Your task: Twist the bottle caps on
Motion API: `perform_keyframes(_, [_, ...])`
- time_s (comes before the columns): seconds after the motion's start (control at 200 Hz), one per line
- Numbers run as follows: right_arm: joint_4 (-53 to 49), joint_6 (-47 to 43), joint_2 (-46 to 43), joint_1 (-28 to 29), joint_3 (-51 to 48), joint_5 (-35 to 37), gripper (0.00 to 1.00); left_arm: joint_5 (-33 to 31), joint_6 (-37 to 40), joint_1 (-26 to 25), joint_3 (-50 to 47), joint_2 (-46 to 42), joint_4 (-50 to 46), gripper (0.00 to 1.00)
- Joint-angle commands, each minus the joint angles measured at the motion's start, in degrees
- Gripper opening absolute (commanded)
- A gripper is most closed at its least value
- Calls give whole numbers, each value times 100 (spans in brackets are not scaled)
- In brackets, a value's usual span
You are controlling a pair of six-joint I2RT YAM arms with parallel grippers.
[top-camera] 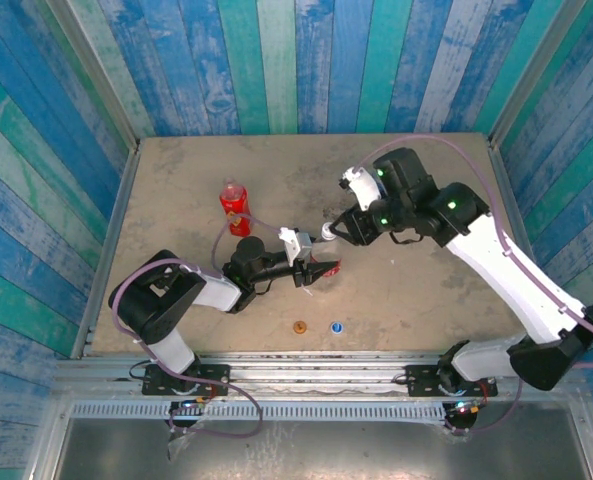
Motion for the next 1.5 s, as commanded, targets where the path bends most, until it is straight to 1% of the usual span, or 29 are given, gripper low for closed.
perform_keyframes(0.0, [30,-369,-61,-184,45,206,44,231,-5,-19,-74,-79,-365,61])
perform_keyframes(0.07, [-37,-194,118,-287,205,-301,43,213,8,-22,-90,-80,-380,61])
perform_keyframes(0.18, [-164,-26,399,-284,330,-770,41,196,13,-21,-84,-55,-347,61])
perform_keyframes(0.275, [-195,30,542,-285,300,-945,36,198,4,-18,-73,-41,-327,61])
perform_keyframes(0.436, [-198,102,704,-302,267,-1120,32,207,17,-22,-77,-62,-363,61])
perform_keyframes(0.601, [-242,143,678,-317,135,-1140,27,191,-9,-24,-110,-92,-346,61])
perform_keyframes(0.786, [-312,200,561,-350,-90,-1255,26,149,-55,-23,-102,-91,-330,61])
perform_keyframes(0.871, [-378,267,523,-362,-152,-1274,23,173,-120,-18,-91,-61,-269,61])
perform_keyframes(0.986, [-456,307,438,-356,-216,-1439,22,209,-197,-26,-82,15,-146,60])
perform_keyframes(1.212, [-353,419,218,-337,-289,-1668,22,220,-167,-18,-26,65,-208,60])
perform_keyframes(1.272, [-321,469,189,-342,-280,-1566,22,229,-160,-18,-31,62,-220,60])
perform_keyframes(1.332, [-338,495,171,-341,-254,-1410,27,254,-163,-18,-25,63,-214,60])
perform_keyframes(1.492, [-317,565,200,-341,-184,-1111,28,279,-113,-20,-7,69,-259,61])
